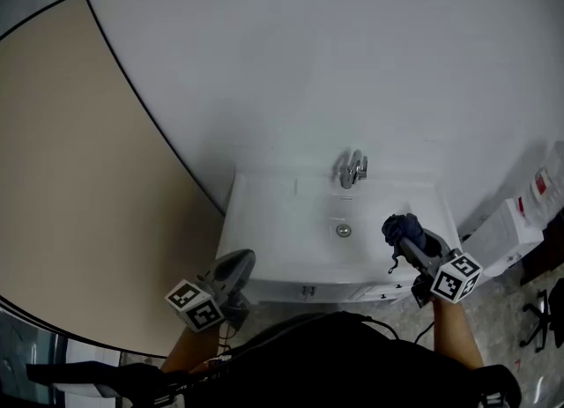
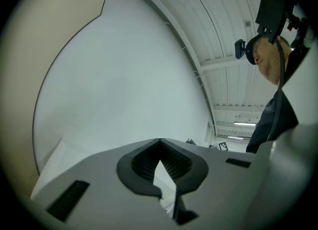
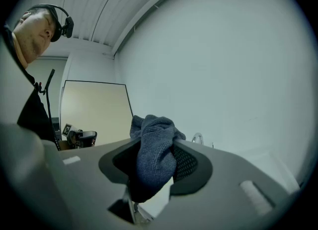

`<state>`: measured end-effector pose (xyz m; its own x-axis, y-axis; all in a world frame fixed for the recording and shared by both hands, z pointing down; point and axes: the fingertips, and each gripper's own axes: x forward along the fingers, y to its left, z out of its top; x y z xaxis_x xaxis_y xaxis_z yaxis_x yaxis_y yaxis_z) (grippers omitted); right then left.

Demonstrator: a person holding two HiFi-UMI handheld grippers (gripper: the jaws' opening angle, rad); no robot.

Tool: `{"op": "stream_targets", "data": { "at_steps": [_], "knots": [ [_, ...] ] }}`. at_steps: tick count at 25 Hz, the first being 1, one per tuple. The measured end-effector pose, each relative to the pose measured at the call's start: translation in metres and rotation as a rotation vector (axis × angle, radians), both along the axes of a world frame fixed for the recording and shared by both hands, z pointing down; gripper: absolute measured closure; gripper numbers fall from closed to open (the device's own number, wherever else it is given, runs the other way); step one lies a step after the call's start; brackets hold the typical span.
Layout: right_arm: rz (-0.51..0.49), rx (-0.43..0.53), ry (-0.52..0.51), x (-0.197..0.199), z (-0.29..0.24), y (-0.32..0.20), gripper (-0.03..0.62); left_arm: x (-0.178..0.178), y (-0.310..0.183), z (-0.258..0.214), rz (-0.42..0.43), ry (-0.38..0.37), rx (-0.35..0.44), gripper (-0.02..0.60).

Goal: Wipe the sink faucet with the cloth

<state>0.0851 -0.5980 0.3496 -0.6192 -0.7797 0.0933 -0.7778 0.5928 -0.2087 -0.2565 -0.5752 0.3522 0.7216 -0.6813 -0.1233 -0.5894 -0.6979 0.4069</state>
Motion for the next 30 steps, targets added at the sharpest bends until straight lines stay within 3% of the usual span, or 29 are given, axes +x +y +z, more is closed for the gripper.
{"op": "stream_targets", "data": {
  "at_steps": [5,11,18,22,30],
  "knots": [
    [-0.037,-0.013,-0.014,0.031,0.014,-0.039,0.441,0.034,-0.034,0.006,-0.021,-0.013,-0.01,0.581],
    [-0.108,-0.022,-0.025,0.098,0.012,-0.099,0.441,0.117,-0.069,-0.009,-0.065,-0.028,-0.019,0.581],
    [-0.172,-0.034,-0.066,0.163,0.016,-0.157,0.441,0.188,-0.1,-0.015,-0.134,-0.056,-0.029,0.581],
    [-0.228,-0.058,-0.104,0.175,0.027,-0.178,0.441,0.207,-0.104,-0.014,-0.194,-0.088,-0.068,0.581],
    [-0.232,-0.111,-0.137,0.188,0.054,-0.204,0.441,0.229,-0.127,-0.004,-0.184,-0.118,-0.11,0.581]
  ]
}}
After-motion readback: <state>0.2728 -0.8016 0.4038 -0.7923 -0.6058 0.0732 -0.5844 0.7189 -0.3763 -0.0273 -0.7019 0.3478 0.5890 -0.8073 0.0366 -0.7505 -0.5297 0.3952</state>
